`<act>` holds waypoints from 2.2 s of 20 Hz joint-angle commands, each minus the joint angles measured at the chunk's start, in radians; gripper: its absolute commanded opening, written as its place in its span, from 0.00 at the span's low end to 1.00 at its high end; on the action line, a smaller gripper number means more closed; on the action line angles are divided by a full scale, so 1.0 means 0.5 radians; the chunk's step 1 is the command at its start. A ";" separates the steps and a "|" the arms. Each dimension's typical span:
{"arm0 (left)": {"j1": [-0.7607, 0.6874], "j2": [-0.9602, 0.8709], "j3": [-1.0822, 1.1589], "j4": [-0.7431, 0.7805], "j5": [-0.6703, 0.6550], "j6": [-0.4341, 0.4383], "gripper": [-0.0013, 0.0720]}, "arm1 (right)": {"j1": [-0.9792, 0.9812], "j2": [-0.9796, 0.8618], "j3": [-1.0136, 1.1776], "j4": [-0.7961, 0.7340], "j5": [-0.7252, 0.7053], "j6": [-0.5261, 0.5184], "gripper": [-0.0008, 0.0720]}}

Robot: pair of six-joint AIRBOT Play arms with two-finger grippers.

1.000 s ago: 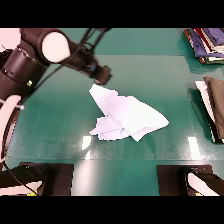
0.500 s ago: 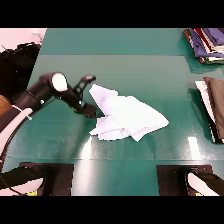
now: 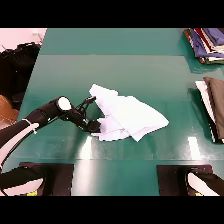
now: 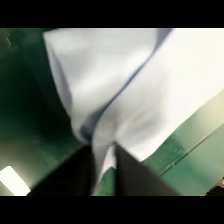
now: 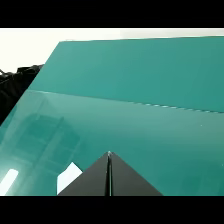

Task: Fold the shirts.

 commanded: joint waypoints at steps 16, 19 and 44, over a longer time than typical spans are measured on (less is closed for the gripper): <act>0.583 0.430 0.466 0.146 -0.109 0.013 0.05 | 0.929 -0.220 -1.366 -0.105 0.174 -0.322 0.74; 0.583 0.430 0.466 0.154 -0.110 0.012 0.05 | 1.257 -0.406 -1.344 -0.175 -0.051 -0.353 0.74; 0.584 0.720 1.281 0.484 -0.348 -0.130 0.05 | 0.330 0.251 -1.012 -0.672 -0.164 0.037 0.03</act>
